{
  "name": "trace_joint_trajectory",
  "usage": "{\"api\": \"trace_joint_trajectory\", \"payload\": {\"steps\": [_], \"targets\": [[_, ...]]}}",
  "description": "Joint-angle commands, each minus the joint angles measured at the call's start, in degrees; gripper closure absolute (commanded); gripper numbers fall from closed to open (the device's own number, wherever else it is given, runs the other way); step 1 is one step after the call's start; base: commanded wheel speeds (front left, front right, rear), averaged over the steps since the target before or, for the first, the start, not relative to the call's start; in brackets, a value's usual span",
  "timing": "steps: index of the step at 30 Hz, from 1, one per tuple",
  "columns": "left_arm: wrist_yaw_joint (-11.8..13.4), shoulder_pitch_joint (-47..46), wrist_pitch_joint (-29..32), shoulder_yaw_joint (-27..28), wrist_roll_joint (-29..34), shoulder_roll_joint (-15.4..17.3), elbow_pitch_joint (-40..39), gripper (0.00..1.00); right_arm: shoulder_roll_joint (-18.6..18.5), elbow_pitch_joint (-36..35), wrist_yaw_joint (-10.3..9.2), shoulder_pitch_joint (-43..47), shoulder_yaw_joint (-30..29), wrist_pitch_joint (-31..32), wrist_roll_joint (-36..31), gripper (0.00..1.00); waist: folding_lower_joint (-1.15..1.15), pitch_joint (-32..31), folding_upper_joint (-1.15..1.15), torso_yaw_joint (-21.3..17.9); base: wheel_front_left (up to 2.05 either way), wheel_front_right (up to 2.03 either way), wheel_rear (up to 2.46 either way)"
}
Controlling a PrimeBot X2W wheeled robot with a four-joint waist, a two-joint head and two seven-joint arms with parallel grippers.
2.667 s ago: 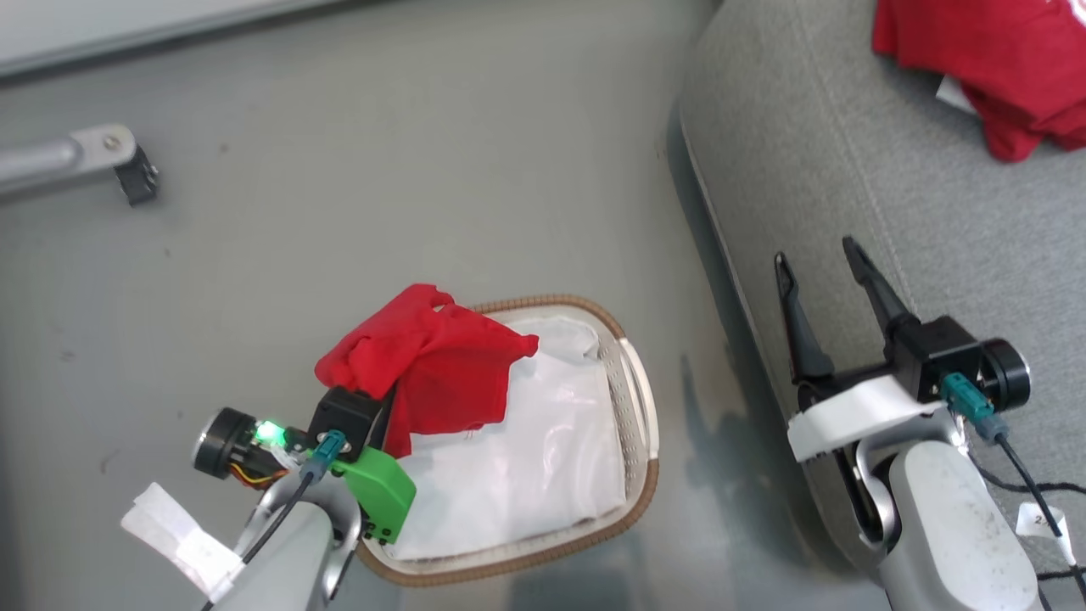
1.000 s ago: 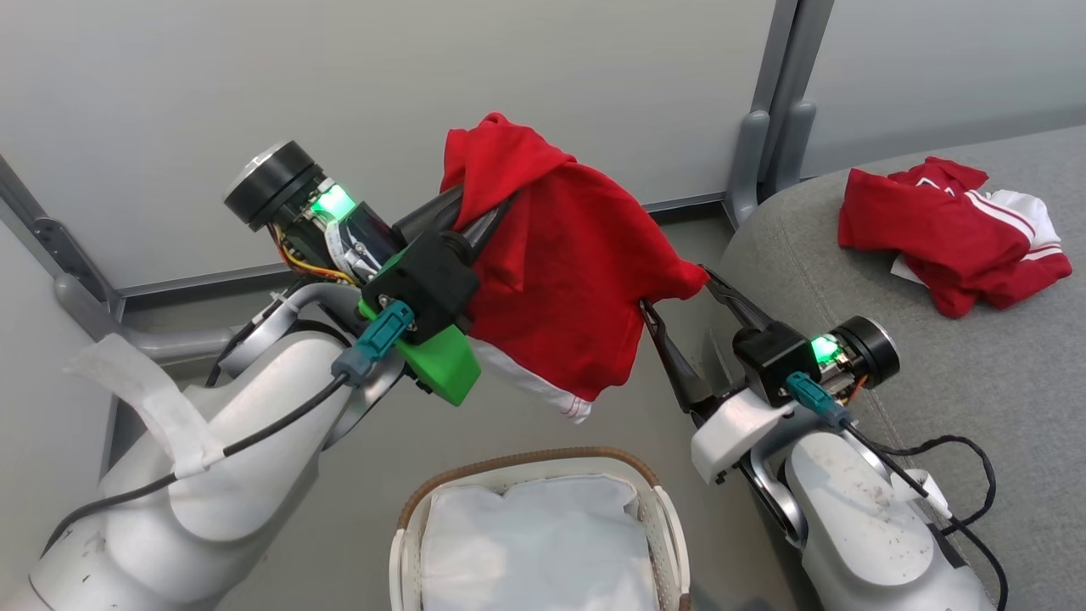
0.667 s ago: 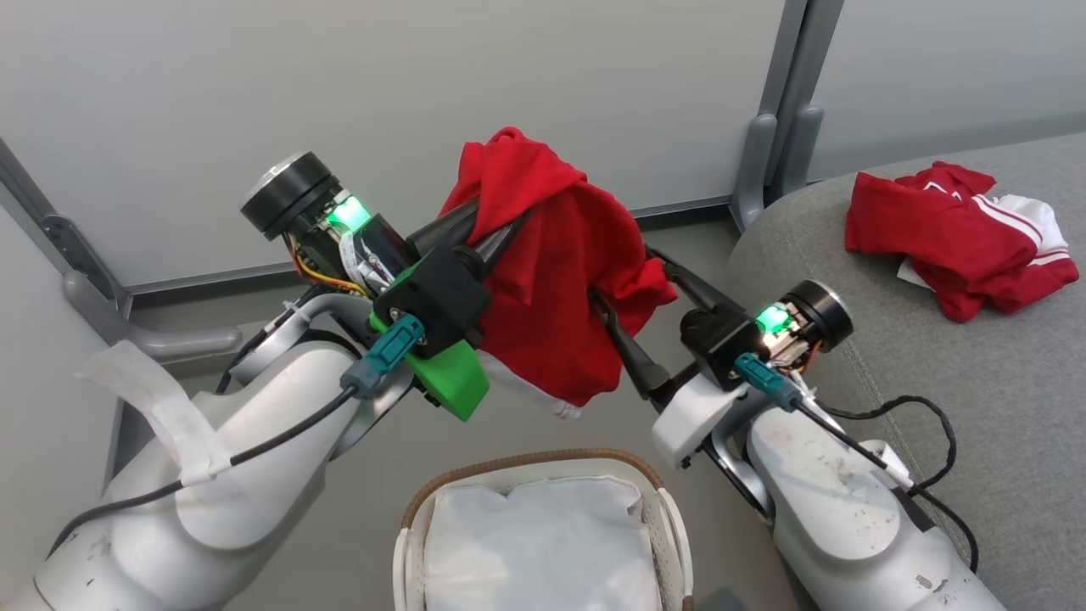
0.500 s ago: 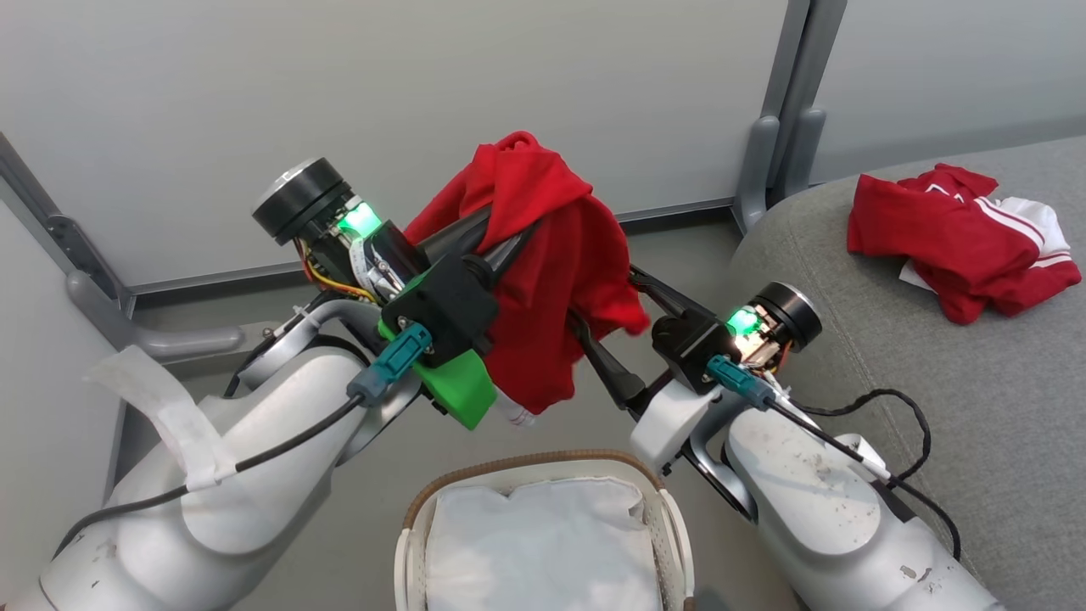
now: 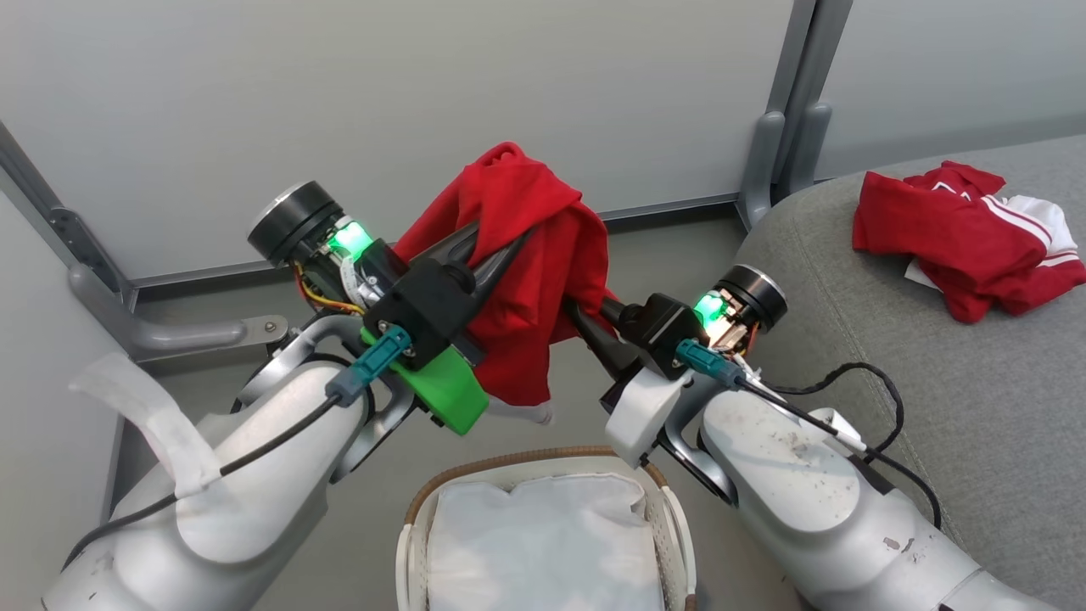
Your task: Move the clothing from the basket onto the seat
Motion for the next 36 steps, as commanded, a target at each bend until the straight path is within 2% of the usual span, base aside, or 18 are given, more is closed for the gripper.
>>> {"api": "trace_joint_trajectory", "payload": {"steps": [1,7,8,9,10,11,12,18,23,30,36], "targets": [[0.64,1.52,-0.39,0.64,-1.07,0.62,0.49,1.0,-0.23,-0.07,-0.08,-0.33,-0.86,-0.03,-0.25,1.0,0.0,0.11,0.0,-0.11,0.0,0.0,0.0],[3.0,5.63,-2.53,3.21,-4.97,0.63,2.17,0.99,-0.22,-1.07,-0.08,1.78,-5.77,-0.03,-1.56,1.0,0.0,0.42,0.0,-0.51,0.0,0.0,0.0],[3.41,6.38,-3.0,3.52,-5.5,0.4,2.46,0.91,-0.22,-1.17,-0.08,2.04,-6.62,-0.03,-1.89,1.0,0.0,0.48,0.0,-0.55,0.0,0.0,0.0],[3.92,7.29,-3.65,3.9,-6.21,0.09,2.82,0.6,-0.21,-1.24,-0.08,2.3,-7.6,-0.03,-2.22,1.0,0.0,0.54,0.0,-0.6,0.0,0.0,0.0],[4.46,8.38,-4.23,4.29,-7.07,-0.29,3.37,0.35,-0.21,-1.24,-0.08,2.62,-8.75,-0.03,-2.7,1.0,0.0,0.6,0.0,-0.67,0.0,0.0,0.0],[4.77,9.2,-4.6,4.53,-7.51,-0.55,3.78,0.02,-0.23,-1.22,-0.08,2.9,-9.59,-0.03,-3.05,1.0,0.0,0.64,0.0,-0.72,0.0,0.0,0.0],[5.24,10.35,-5.05,4.82,-8.11,-1.01,4.31,0.0,-0.22,-1.28,-0.08,3.2,-10.47,-0.03,-3.48,1.0,0.0,0.7,0.0,-0.77,0.0,0.0,0.0],[7.17,15.95,-7.11,5.95,-10.17,-3.34,7.36,0.0,-0.22,-1.55,-0.08,4.39,-14.67,-0.03,-5.05,1.0,0.0,1.07,0.0,-1.12,0.0,0.0,0.0],[7.53,19.74,-7.54,7.13,-10.74,-5.26,9.13,0.0,-0.21,-1.65,-0.08,5.49,-17.56,-0.03,-6.55,1.0,0.0,1.5,0.0,-1.47,0.0,0.0,0.0],[6.22,23.99,-7.62,10.4,-8.51,-8.1,8.08,0.0,-0.22,-1.81,-0.08,6.72,-21.52,-0.03,-8.67,1.0,0.0,2.34,0.0,-2.55,0.0,0.0,0.0],[4.75,25.88,-7.59,12.95,-6.09,-10.13,7.12,0.0,-0.31,-2.45,-0.08,7.14,-25.06,-0.03,-10.86,1.0,0.0,4.74,0.0,-5.99,0.0,0.0,0.0]]}}
